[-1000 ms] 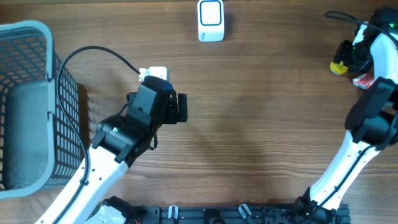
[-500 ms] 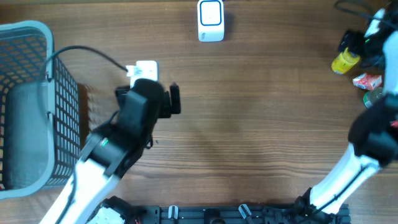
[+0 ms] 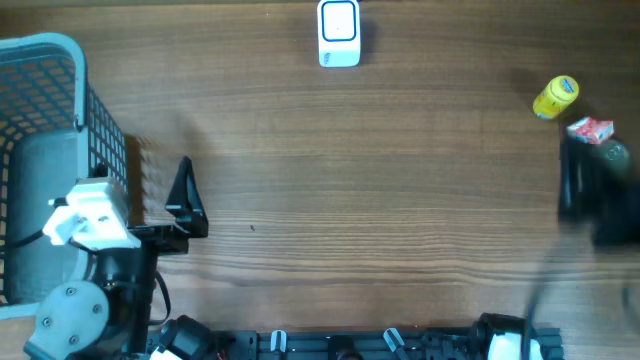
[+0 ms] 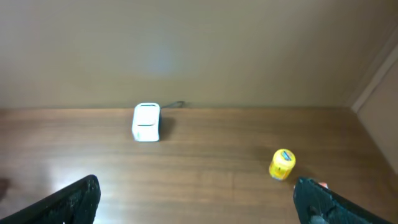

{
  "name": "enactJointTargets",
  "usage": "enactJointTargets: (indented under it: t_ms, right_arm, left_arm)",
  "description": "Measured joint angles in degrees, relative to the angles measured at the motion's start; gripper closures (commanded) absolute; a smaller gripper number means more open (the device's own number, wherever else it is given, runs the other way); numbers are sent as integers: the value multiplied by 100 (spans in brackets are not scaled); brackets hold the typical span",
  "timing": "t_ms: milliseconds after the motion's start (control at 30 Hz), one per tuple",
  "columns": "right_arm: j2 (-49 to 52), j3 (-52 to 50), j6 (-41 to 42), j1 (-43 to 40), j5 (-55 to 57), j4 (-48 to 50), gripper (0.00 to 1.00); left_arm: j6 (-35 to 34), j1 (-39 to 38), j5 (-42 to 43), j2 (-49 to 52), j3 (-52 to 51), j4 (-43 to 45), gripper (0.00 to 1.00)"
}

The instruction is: Scan the item barcode

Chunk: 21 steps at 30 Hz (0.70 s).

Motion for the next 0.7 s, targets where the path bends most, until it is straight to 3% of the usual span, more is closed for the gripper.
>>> enactJointTargets:
  t_ms: [267, 700]
  right_arm:
    - [-2129, 55, -63, 11, 0, -682, 0]
    - [-2323, -214, 1034, 11, 46, -1360, 0]
  left_arm:
    - [0, 2, 2, 2, -2, -796, 0]
    - [0, 2, 2, 4, -2, -804, 0]
